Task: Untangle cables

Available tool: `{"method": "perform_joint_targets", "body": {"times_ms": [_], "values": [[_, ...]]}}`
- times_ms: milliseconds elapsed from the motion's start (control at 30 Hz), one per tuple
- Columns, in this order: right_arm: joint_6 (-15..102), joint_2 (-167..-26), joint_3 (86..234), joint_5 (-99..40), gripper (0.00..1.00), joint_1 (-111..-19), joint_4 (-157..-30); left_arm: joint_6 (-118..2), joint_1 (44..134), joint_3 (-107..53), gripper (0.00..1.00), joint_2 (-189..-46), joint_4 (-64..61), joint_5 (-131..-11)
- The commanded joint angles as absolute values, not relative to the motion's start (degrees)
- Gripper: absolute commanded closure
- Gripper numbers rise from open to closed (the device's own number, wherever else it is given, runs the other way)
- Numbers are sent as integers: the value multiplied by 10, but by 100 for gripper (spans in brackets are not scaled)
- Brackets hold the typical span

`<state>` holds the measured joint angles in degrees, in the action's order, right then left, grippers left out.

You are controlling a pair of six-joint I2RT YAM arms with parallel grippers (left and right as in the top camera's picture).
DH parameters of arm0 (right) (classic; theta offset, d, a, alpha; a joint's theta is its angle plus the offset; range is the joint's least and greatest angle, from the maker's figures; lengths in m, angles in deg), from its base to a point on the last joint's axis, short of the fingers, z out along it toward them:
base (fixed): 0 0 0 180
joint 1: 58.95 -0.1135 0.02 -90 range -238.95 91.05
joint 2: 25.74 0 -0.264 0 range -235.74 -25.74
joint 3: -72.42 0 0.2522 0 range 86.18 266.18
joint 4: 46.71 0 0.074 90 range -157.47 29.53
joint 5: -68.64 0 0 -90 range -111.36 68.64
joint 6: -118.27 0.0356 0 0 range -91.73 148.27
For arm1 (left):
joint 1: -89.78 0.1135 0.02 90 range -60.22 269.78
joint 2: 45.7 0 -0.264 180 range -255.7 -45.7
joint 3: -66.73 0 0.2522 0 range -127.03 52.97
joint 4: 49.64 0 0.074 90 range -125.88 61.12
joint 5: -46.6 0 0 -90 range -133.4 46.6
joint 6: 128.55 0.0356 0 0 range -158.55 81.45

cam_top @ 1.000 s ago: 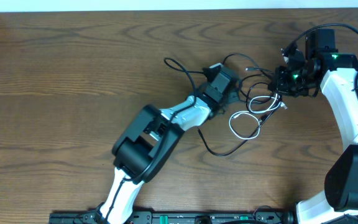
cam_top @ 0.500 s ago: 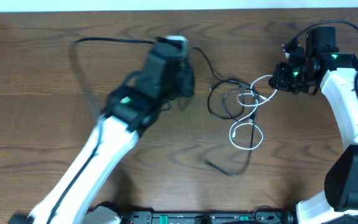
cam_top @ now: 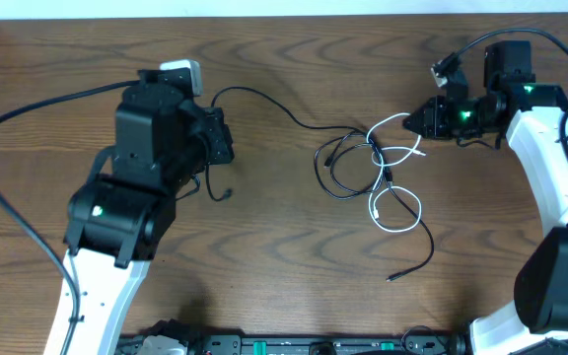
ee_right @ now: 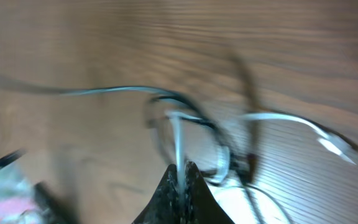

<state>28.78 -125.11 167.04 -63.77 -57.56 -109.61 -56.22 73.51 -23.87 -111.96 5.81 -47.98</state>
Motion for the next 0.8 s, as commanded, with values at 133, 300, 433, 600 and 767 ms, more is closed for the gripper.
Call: {"method": "perform_joint_targets", "body": {"times_ms": [133, 300, 433, 600, 767], "values": [[377, -1106, 1785, -879, 99, -593, -1024, -574, 737, -242, 39, -1182, 61, -553], [509, -1036, 1793, -779, 99, -621, -947, -590, 717, -242, 37, -1225, 47, -588], [522, -1016, 1793, -683, 99, -634, -999, -590, 706, -242, 36, -1239, 22, -595], [491, -1023, 1793, -678, 99, -660, -1038, -568, 703, -242, 32, -1240, -22, -629], [488, -1028, 1793, -677, 99, -677, -1040, -463, 703, -242, 32, -1270, -43, -817]]}}
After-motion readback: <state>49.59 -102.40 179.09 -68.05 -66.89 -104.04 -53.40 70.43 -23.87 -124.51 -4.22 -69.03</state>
